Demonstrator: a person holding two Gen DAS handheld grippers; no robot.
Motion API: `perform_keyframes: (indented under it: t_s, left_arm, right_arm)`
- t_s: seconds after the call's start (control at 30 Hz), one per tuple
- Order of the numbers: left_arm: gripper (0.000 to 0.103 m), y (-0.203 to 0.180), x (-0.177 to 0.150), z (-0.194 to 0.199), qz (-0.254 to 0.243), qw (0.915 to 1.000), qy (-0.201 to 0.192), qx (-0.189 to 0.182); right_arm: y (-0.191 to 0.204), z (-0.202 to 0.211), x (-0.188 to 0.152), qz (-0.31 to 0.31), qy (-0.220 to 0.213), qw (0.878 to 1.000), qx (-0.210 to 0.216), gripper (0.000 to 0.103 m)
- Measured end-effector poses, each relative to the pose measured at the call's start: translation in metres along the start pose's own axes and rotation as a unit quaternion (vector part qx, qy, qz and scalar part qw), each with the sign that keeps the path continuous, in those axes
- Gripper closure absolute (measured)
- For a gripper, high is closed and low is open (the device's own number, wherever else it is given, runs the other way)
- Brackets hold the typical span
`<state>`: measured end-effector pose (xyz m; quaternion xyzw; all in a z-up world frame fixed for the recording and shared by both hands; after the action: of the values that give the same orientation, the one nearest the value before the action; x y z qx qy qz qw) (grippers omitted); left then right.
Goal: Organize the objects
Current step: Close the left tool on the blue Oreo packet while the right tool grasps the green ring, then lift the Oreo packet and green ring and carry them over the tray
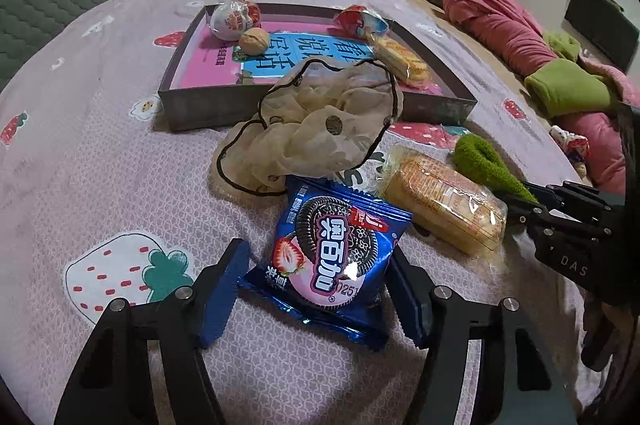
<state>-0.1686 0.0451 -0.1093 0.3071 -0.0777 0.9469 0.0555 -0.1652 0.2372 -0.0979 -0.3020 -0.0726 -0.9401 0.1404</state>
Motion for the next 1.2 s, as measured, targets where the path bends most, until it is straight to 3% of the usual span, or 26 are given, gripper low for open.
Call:
perform_keyframes:
  t_s: [0.27,0.33,0.7,1.2]
  left_arm:
    - [0.036,0.0,-0.002,0.006,0.003,1.0,0.003,-0.003]
    - [0.042,0.001,-0.002,0.008,0.004,1.0,0.004,-0.004]
    - [0.043,0.002,-0.005,0.031,0.013,0.9999,-0.003,-0.003]
    - [0.043,-0.007,-0.011,0.098,0.009,0.9988,-0.047,-0.001]
  right_arm:
    - [0.0,0.008,-0.001,-0.012,-0.001,1.0,0.026,0.08]
    - [0.002,0.012,0.001,-0.01,-0.005,1.0,0.028,0.08]
    - [0.003,0.044,0.003,-0.027,-0.03,0.999,0.037,0.08]
    - [0.029,0.097,-0.005,-0.014,-0.064,0.996,0.052,0.08]
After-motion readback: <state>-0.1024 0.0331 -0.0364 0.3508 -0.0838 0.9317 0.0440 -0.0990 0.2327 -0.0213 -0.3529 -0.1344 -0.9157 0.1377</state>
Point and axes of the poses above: each gripper's, at about its wrist camera, not at the fingertips, and z roughly against the way its jaws point, y to its left, x to its top, the point moved 2 cm from there along -z, roughly the way its jaws point, and after that the axes turned 5 degrees about x, right-handed, at the moved point
